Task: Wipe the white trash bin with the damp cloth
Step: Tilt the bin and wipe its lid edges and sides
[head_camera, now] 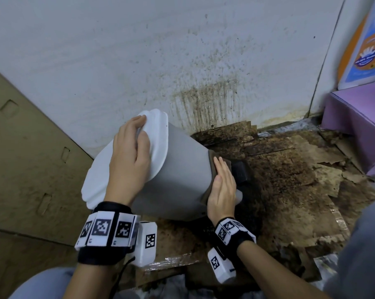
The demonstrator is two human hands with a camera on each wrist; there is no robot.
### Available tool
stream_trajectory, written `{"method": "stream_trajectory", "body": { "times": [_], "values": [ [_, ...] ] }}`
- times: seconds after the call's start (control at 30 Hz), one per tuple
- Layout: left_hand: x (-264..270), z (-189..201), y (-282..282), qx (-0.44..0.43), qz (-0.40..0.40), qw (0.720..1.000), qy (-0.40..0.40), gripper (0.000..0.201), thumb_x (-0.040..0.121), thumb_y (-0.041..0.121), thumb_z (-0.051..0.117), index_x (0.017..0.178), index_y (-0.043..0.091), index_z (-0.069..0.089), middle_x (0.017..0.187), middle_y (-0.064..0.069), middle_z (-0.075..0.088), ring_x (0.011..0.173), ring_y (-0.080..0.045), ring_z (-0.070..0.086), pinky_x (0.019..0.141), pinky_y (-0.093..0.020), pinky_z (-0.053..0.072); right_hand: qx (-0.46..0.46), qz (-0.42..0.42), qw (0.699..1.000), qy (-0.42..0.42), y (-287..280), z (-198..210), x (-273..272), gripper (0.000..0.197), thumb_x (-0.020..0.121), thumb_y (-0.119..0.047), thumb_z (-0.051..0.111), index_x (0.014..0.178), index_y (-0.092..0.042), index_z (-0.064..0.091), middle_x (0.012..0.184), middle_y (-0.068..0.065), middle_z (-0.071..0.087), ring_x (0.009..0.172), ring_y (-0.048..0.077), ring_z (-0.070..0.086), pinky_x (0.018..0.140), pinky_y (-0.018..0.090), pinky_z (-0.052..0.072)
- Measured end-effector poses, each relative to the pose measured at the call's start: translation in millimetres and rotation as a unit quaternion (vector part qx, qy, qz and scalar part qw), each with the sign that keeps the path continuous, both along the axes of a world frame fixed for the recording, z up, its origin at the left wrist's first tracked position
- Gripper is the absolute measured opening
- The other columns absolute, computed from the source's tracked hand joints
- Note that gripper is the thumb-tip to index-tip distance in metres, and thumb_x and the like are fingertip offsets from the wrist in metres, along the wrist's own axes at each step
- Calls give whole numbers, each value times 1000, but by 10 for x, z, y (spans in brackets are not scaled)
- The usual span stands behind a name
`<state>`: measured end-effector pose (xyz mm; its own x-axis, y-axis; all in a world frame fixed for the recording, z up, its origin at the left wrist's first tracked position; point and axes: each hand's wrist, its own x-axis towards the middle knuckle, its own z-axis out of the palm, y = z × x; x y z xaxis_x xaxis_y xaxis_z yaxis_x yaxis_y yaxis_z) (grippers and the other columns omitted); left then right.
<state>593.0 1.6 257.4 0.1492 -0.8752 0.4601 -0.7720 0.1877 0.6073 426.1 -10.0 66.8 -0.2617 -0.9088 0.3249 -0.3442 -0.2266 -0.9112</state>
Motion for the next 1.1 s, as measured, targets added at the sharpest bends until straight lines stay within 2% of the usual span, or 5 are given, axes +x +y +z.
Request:
{"method": "stream_trajectory", "body": {
  "times": [0.33,0.57,0.83,1.0,1.1],
  "values": [
    [98,-6,54,-3,20,1000,-5,43,104,28,31,142,19,50,140,13,48,131,-1,41,106,-8,26,-24,-43,998,-26,-11,668,587,58,105,-34,19,147,-10,51,153,3,49,145,14,41,121,32,28],
    [55,-16,88,-7,3,1000,-10,40,106,26,33,142,18,50,143,7,50,133,-7,43,112,-20,30,-11,146,989,-29,-142,1327,641,53,109,-34,20,156,-17,35,164,-5,32,151,3,23,125,28,18],
    [74,3,71,2,-15,1000,-7,37,108,26,34,143,21,47,145,6,49,134,-5,41,114,-23,30,53,243,969,-10,-301,1169,292,52,107,-40,26,158,-27,26,163,-11,28,150,3,21,125,33,18],
    [37,-24,55,-5,-6,1000,-28,41,107,31,30,144,22,47,147,10,47,135,-1,38,110,-9,23,180,186,965,33,-477,692,-80,50,108,-39,25,157,-26,30,162,-8,30,150,11,23,124,39,19],
    [-4,-45,31,-17,6,999,-45,41,108,29,30,145,21,48,148,8,47,134,-1,37,107,-4,19,245,168,955,-16,-465,678,-202,51,107,-46,28,155,-30,33,161,-10,33,150,14,25,121,38,20]
  ]
}}
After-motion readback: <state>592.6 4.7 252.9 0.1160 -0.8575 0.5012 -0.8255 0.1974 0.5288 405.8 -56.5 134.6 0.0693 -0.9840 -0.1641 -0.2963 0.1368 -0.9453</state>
